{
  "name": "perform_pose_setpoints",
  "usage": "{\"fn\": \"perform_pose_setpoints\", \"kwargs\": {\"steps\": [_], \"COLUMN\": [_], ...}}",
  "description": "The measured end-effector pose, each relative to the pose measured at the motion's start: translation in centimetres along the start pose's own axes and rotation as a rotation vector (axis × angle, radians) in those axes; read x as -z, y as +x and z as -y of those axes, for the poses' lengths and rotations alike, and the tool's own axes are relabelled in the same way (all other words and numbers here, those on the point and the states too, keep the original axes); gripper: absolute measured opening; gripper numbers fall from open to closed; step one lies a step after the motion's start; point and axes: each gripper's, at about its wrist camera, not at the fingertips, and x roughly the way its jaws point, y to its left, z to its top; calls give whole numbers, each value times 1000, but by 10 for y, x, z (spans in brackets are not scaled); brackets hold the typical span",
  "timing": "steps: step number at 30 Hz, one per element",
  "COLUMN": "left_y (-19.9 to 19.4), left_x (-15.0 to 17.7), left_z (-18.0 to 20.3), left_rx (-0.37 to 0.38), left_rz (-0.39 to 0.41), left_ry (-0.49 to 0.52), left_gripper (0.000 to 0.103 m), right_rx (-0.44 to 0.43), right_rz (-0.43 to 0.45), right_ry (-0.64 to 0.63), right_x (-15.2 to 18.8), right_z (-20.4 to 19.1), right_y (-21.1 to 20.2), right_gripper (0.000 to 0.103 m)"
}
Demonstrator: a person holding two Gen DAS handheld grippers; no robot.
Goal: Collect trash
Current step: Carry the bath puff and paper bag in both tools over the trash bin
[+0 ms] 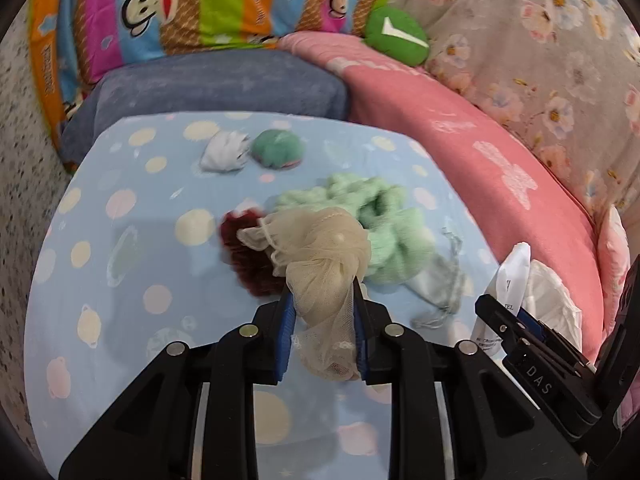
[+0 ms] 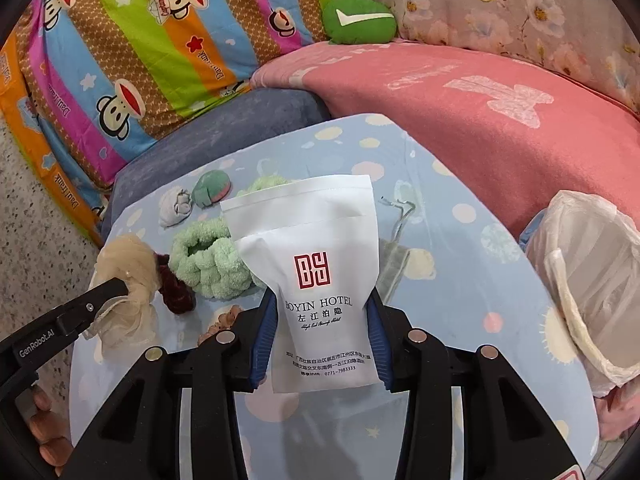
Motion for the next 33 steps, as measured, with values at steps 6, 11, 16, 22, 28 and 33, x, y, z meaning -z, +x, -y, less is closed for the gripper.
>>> {"fn": "perform_pose_setpoints", "kwargs": {"steps": [6, 11, 16, 22, 28, 33], "left_y": [-17, -24, -25, -21, -13, -3], "left_x": [-6, -5, 1, 13, 26, 37], "left_z": [57, 107, 164, 226, 280, 315], "left_rx": [59, 117, 182, 263, 335, 363], "left_rz": [34, 41, 35, 18, -10, -37], "left_ry": [81, 156, 236, 321, 396, 444], "left_gripper": [24, 24, 24, 24, 24, 24], "right_rx": [11, 37, 86, 151, 213, 259], "right_rz": [66, 117, 155, 183, 197, 205], "right_ry": [26, 60, 106, 178, 239, 281], "right_x": [-10, -15, -16, -12, -4, 2], "right_z": [28, 60, 100, 150, 194, 226], "right_y": [-41, -69, -93, -113, -128, -136], "right_gripper": [40, 40, 40, 40, 40, 40]}}
